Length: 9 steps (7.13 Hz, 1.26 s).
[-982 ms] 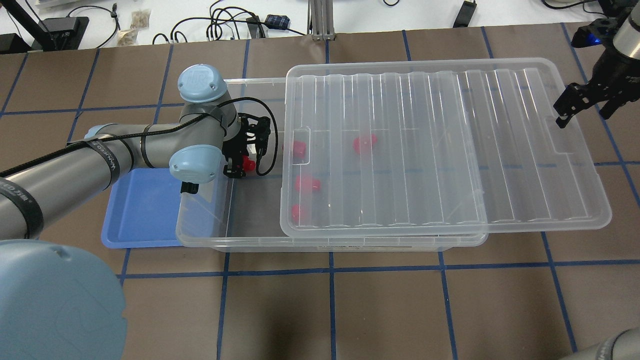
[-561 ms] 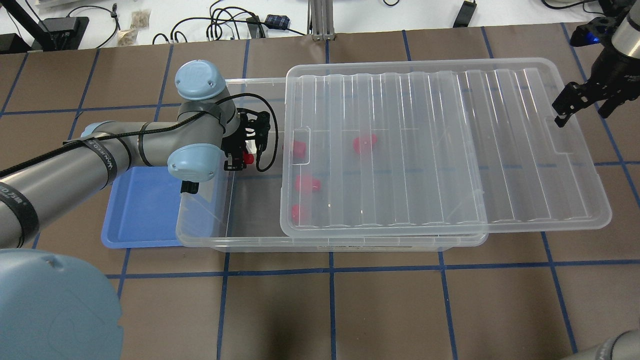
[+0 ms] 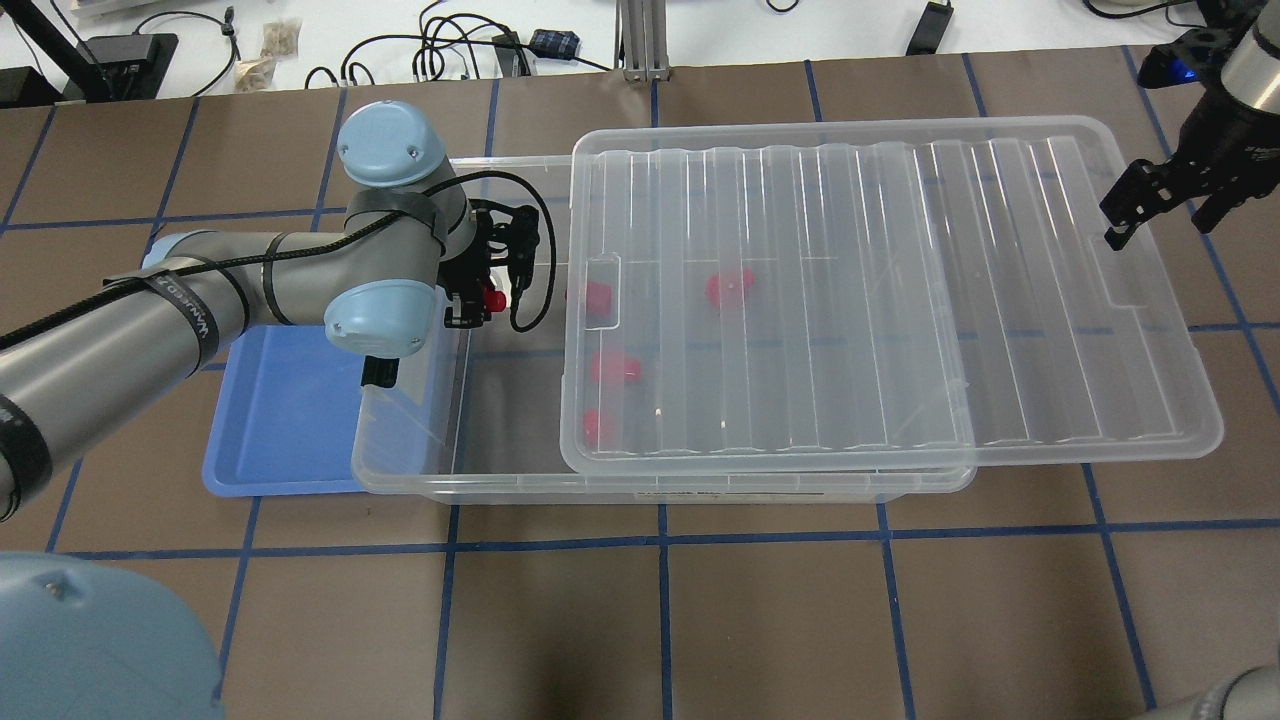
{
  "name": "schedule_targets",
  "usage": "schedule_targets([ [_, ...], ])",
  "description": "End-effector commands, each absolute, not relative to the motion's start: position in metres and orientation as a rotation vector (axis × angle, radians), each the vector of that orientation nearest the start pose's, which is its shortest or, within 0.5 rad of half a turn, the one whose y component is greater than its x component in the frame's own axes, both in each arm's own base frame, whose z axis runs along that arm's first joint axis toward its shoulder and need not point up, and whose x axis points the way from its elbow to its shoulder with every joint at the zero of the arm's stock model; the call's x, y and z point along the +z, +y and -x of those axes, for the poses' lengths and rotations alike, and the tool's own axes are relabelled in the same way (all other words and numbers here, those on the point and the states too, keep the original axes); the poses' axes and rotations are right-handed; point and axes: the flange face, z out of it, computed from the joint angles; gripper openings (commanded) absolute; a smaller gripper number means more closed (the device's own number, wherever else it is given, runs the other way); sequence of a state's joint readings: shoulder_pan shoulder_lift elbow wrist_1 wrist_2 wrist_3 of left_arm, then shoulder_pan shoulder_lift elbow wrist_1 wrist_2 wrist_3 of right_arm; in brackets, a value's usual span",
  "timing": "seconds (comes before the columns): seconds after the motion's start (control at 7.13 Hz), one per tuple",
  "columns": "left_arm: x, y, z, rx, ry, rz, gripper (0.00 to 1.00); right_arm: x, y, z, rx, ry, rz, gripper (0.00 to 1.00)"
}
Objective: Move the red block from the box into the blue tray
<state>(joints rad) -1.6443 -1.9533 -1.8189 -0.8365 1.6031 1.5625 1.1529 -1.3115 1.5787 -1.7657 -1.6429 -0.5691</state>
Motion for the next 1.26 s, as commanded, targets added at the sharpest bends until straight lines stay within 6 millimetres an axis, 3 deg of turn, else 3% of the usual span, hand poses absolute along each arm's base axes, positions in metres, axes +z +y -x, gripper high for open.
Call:
schedule_targets([
  [0.0, 0.289, -0.567, 0.173, 0.046, -2.214, 2.334, 0.01, 0.378, -0.576, 0.114, 0.107, 3.146, 0.244, 1.00],
  [0.28, 0.347, -0.561, 0.174, 0.106, -2.340, 2.217, 0.00, 0.390, -0.574, 0.088, 0.088, 3.147, 0.304, 1.00],
  [0.56, 0.379, -0.549, 0.169, 0.167, -2.491, 2.077, 0.00, 0.405, -0.568, 0.082, 0.054, 3.155, 0.316, 1.00],
  [0.98, 0.417, -0.523, 0.157, 0.185, -2.912, 1.392, 0.00, 0.407, -0.569, 0.075, 0.014, 3.125, 0.296, 1.00],
  [1.12, 0.424, -0.519, 0.155, 0.195, -3.014, 1.260, 0.00, 0.402, -0.569, 0.075, 0.032, 3.117, 0.295, 1.00],
])
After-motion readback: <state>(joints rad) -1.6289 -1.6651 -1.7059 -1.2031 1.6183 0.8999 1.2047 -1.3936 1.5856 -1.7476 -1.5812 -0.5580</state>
